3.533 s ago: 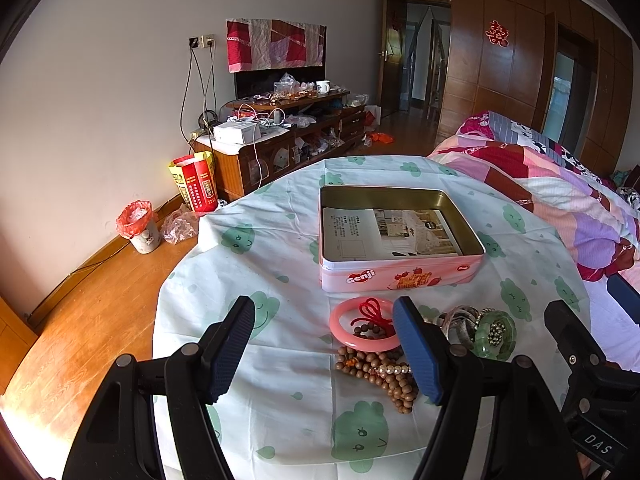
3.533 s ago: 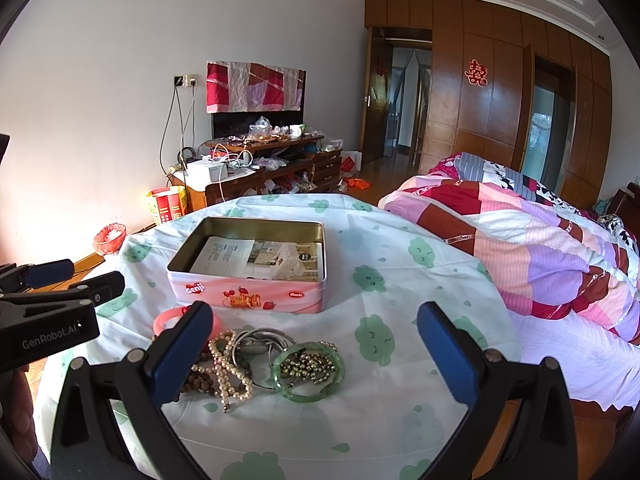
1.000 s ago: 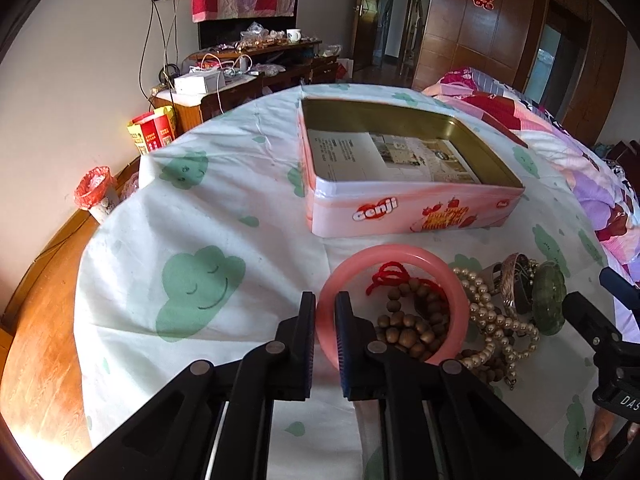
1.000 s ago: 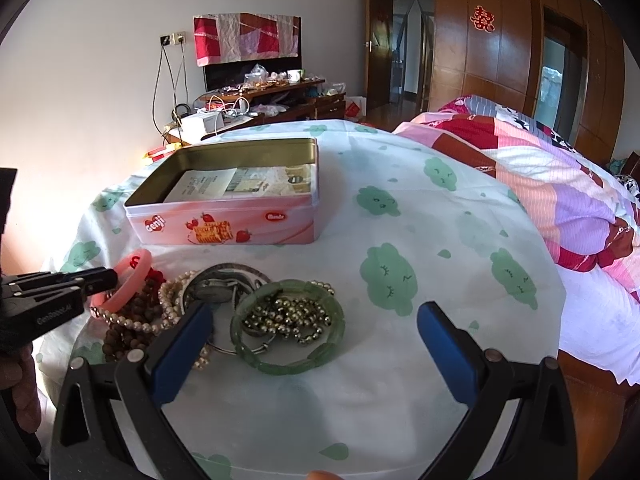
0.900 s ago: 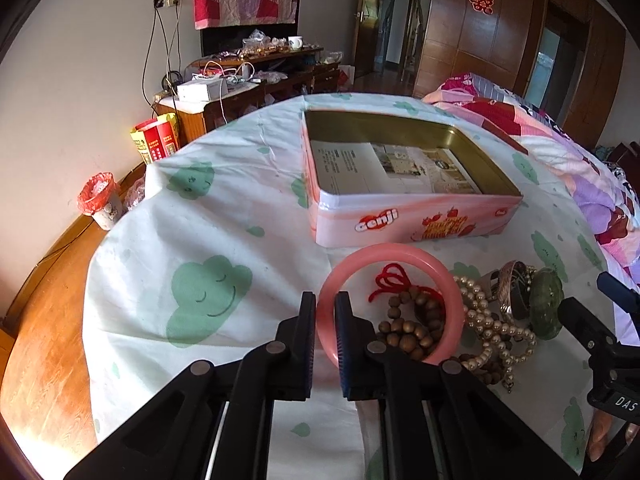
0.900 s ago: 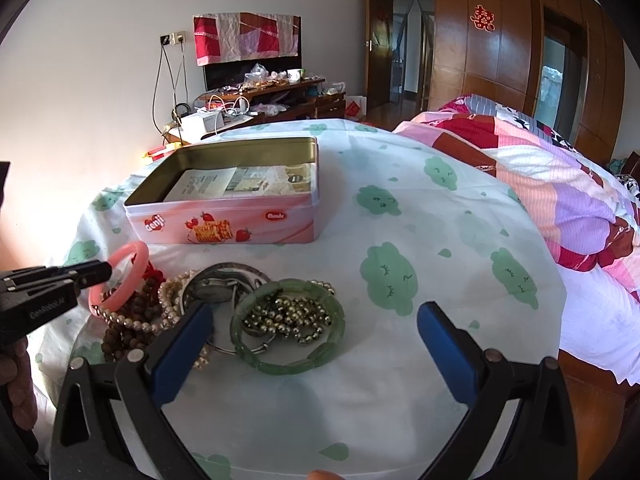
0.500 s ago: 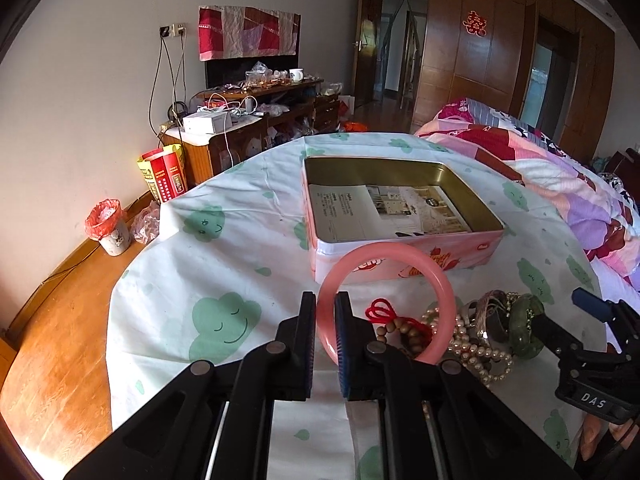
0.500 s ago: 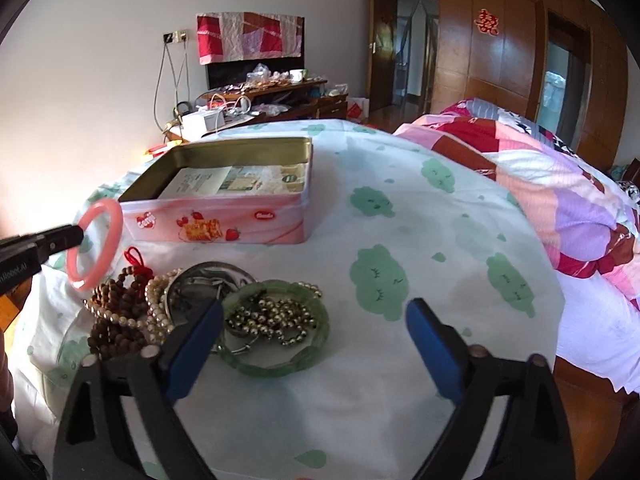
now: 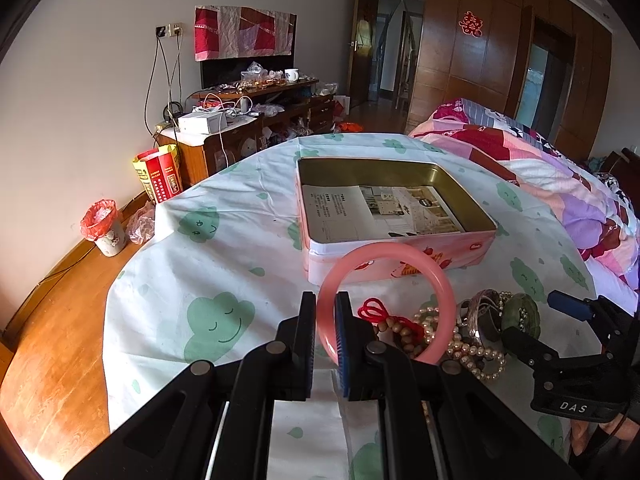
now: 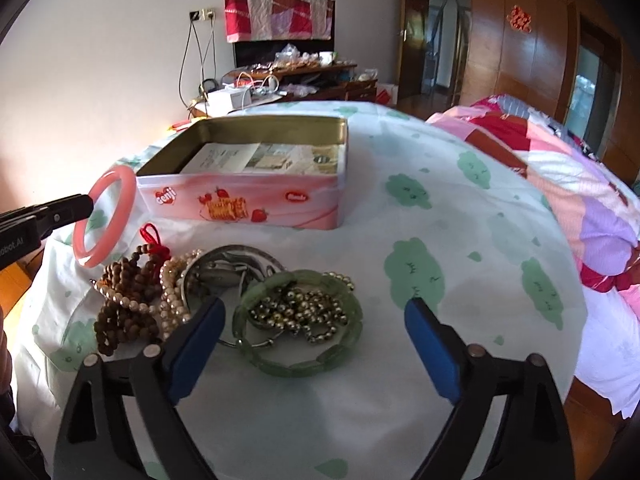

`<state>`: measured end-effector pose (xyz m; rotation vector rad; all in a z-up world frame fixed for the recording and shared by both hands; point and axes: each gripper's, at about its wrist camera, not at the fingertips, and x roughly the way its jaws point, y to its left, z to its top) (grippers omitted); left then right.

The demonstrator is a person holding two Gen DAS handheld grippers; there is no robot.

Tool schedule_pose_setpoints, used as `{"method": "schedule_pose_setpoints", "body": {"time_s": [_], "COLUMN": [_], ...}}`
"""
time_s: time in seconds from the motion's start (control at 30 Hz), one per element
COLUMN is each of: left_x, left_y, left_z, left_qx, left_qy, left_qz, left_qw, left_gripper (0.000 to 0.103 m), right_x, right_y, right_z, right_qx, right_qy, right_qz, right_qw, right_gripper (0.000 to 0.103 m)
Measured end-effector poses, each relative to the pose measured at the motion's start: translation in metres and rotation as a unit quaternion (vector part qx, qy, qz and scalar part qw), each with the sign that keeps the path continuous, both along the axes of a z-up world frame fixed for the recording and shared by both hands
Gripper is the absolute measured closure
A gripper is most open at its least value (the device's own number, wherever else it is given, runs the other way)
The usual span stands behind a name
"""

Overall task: Organize jewelry
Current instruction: 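Close the left tool on the pink bangle while the right tool grasps the green jade bangle, then carry both bangles into the pink tin and open both tools to release them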

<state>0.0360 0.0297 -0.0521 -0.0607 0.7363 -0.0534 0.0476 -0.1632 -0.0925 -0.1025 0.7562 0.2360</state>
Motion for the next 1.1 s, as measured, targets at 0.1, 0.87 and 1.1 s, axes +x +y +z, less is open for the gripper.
{"method": "schedule_pose_setpoints", "body": {"time_s": [0.1, 0.87, 1.1], "left_x": [0.000, 0.001, 0.000], "left_y": [-0.001, 0.000, -0.002], "left_z": [-0.002, -0.004, -0.004], "left_qx": [0.001, 0.000, 0.000], "left_qy": [0.003, 0.006, 0.005], "left_qz": [-0.002, -0.003, -0.003], "left_qw": [1.0000, 1.0000, 1.0000], "left_gripper": [0.095, 0.095, 0.095], "right_x": [0.006, -0.003, -0.008], "right_y": [-0.001, -0.005, 0.006], "right_z": [-0.003, 0.011, 0.007], "right_qx": [0.005, 0.018, -0.008], "right_qy": [0.018, 0.004, -0.004], "right_qz": [0.010, 0.036, 0.055], "right_qw": [1.000, 0.999, 0.998], "right_gripper": [0.010, 0.089, 0.093]}}
